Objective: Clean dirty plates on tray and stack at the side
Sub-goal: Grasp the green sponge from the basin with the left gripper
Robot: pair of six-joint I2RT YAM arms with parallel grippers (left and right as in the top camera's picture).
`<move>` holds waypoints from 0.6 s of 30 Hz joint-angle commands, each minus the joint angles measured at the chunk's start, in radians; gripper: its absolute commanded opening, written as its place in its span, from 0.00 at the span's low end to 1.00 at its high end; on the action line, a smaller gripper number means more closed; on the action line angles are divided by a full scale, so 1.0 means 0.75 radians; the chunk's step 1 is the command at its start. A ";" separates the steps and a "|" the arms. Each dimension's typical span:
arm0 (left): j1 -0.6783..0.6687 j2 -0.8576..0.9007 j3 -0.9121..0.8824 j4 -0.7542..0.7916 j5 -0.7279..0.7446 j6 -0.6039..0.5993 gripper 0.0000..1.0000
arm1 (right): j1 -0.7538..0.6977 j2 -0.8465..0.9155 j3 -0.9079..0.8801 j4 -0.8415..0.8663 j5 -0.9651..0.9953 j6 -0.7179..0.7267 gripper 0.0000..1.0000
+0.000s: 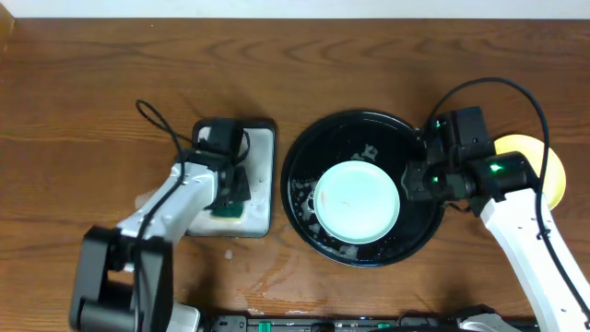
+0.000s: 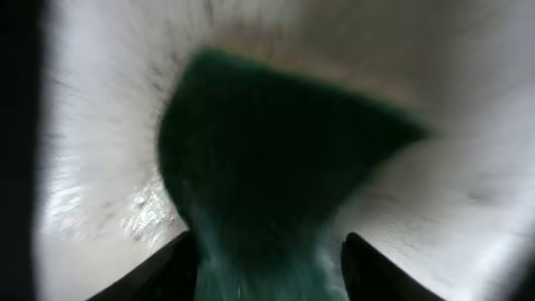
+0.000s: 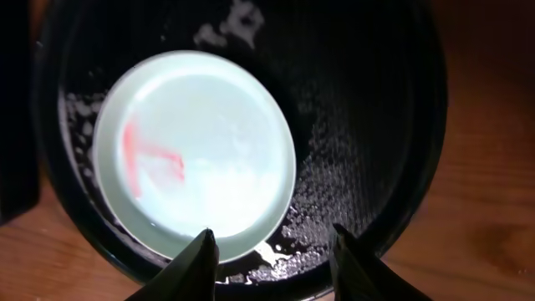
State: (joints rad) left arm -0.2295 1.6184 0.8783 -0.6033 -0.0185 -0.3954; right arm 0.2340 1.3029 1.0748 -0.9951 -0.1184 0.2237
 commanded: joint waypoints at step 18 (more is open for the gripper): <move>0.005 -0.069 0.091 -0.167 0.015 0.003 0.67 | -0.002 0.017 -0.206 0.283 0.013 0.050 0.40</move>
State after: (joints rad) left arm -0.2306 1.6089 0.9176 -0.7116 0.0113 -0.3923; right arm 0.2340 1.3136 0.9279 -0.7856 -0.1154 0.2447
